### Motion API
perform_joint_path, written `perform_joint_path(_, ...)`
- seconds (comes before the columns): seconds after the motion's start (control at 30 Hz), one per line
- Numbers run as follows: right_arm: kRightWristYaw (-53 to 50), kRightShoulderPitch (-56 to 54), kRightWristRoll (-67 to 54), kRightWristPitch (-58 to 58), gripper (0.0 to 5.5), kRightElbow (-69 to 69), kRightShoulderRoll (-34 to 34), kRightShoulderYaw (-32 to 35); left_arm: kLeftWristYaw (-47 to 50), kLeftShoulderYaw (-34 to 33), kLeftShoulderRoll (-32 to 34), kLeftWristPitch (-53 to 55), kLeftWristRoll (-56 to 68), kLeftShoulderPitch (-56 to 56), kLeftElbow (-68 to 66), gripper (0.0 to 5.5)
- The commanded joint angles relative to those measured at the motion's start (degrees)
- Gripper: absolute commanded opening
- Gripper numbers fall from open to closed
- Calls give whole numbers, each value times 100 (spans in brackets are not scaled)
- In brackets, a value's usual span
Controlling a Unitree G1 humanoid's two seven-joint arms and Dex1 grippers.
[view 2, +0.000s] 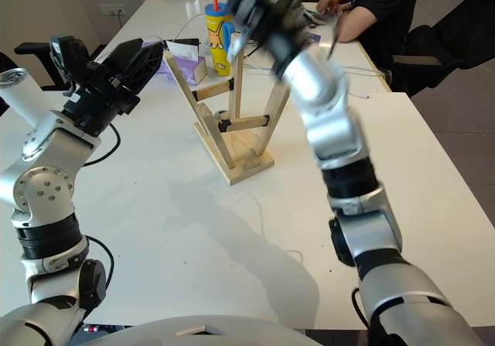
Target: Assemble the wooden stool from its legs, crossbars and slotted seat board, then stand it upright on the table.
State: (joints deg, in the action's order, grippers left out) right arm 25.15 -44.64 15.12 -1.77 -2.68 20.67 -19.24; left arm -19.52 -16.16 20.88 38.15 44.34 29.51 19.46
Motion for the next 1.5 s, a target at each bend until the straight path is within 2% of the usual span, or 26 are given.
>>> perform_joint_path(0.03,2603,1919,880,807,0,-225,1892,-2100,65,43,14,24,49,-62,155,303)
perform_joint_path(0.07,2488,1990,1630,980,0,-701,2102,-2463,86,48,2,39,67,-74,187,303)
perform_joint_path(0.13,2263,2032,2138,963,0,-1258,2116,-2676,90,94,-30,44,69,-67,194,303)
perform_joint_path(0.3,1929,1869,2032,634,0,-1239,1670,-2355,85,90,-14,21,42,-78,181,303)
perform_joint_path(0.53,1593,2385,2094,664,0,-1434,1586,-2446,103,180,-68,10,5,-86,226,303)
perform_joint_path(0.6,1342,2509,2114,650,0,-1566,1527,-2449,12,421,-63,20,-119,-35,201,303)
perform_joint_path(0.7,1081,2601,2120,636,0,-1721,1459,-2462,-461,1033,277,-79,-612,159,13,303)
perform_joint_path(0.8,912,2641,2075,568,0,-1778,1377,-2459,-1016,1601,584,-513,-1338,713,-696,303)
perform_joint_path(0.87,762,2626,2076,517,0,-1816,1302,-2438,-1346,1848,676,-896,-1750,1164,-1137,303)
perform_joint_path(0.93,576,2566,2096,403,0,-1892,1178,-2390,-1244,1768,569,-1065,-1908,1625,-1417,303)
perform_joint_path(1.0,393,2519,2023,132,0,-1920,960,-2279,-778,1646,280,-935,-1933,1722,-1269,274)
perform_joint_path(1.17,68,2347,2015,-337,0,-2096,408,-2267,-175,1965,-513,-621,-1766,951,-359,190)
perform_joint_path(1.3,15,2228,2152,-545,0,-2230,187,-2256,317,2199,-1241,-475,-1658,1106,-52,125)
perform_joint_path(1.5,15,2180,2297,-550,0,-2350,96,-2148,624,2506,-1524,77,-1804,919,88,24)
